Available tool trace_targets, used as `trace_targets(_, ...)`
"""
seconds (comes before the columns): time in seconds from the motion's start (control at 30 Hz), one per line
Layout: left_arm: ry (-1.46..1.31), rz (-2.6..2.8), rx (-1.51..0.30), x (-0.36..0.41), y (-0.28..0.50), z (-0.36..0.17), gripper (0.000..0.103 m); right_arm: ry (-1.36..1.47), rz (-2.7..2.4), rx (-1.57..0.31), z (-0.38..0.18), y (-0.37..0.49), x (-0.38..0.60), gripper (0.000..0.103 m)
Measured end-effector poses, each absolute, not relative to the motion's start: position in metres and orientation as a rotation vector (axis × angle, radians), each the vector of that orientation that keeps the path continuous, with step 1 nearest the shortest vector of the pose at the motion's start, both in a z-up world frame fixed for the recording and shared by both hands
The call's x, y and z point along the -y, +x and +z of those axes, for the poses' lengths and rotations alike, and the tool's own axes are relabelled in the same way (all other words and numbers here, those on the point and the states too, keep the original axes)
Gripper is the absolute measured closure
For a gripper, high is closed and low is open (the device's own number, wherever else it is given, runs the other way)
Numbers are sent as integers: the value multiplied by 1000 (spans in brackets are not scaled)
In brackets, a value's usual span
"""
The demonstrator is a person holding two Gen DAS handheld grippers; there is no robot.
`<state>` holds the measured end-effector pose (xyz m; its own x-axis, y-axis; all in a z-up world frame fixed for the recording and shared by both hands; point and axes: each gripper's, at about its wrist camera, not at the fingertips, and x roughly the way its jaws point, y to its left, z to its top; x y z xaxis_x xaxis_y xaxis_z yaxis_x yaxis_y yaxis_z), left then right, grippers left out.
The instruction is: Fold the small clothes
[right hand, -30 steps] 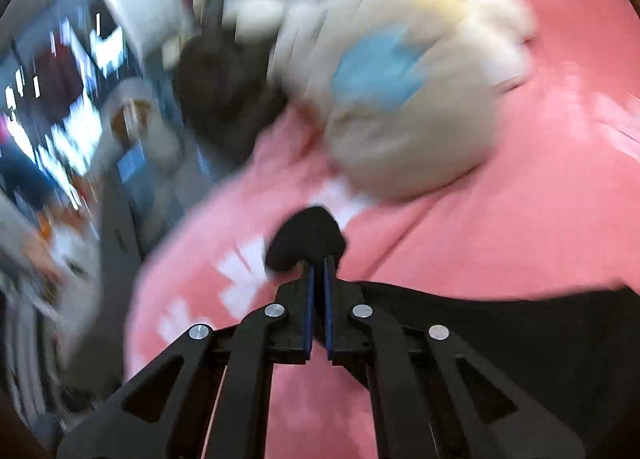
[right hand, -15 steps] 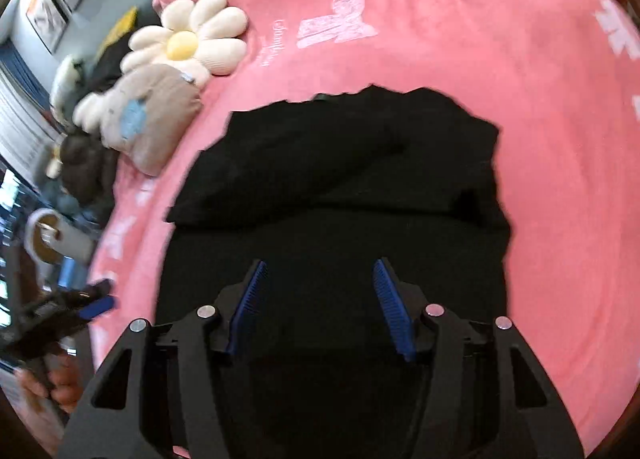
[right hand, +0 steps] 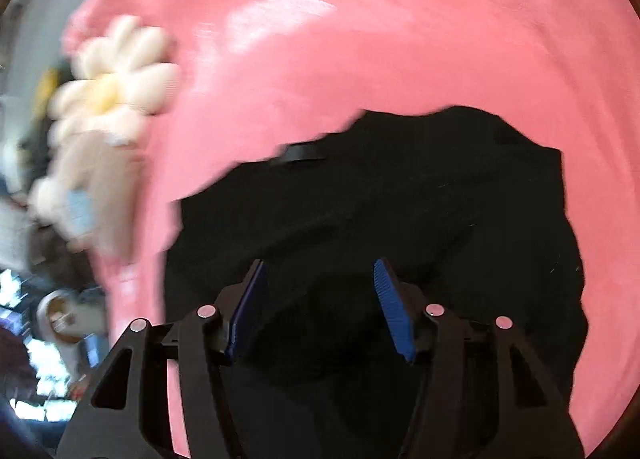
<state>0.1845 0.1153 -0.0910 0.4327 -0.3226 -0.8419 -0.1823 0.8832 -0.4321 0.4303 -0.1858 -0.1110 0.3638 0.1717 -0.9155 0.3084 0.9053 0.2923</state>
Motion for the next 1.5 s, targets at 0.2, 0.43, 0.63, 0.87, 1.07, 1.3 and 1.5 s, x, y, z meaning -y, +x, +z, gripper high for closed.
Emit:
trace_targets(0.2, -529, -88, -1145, -118, 186, -94, 36, 379, -39, -1118, -112, 428, 176, 99)
trace_targets(0.43, -507, -74, -1129, -129, 186, -99, 36, 572, 320, -715, -37, 304, 240, 99)
trace_targets(0.63, -545, -82, -1160, -118, 186, -107, 36, 522, 115, -1070, -144, 261, 290, 94)
trace_targets(0.87, -484, -111, -1166, -100, 181, -103, 36, 569, 127, -977, -122, 269, 303, 44)
trace_targets(1.07, -498, -99, -1166, -96, 178, -98, 36, 543, 139, -1060, -135, 297, 268, 97)
trace_targets(1.3, -472, -102, -1160, -91, 184, -95, 36, 342, 383, -772, 5, 302, 212, 101)
trace_targets(1.5, -480, -124, -1143, -82, 192, -91, 36, 241, 290, -709, 44, 323, 265, 101)
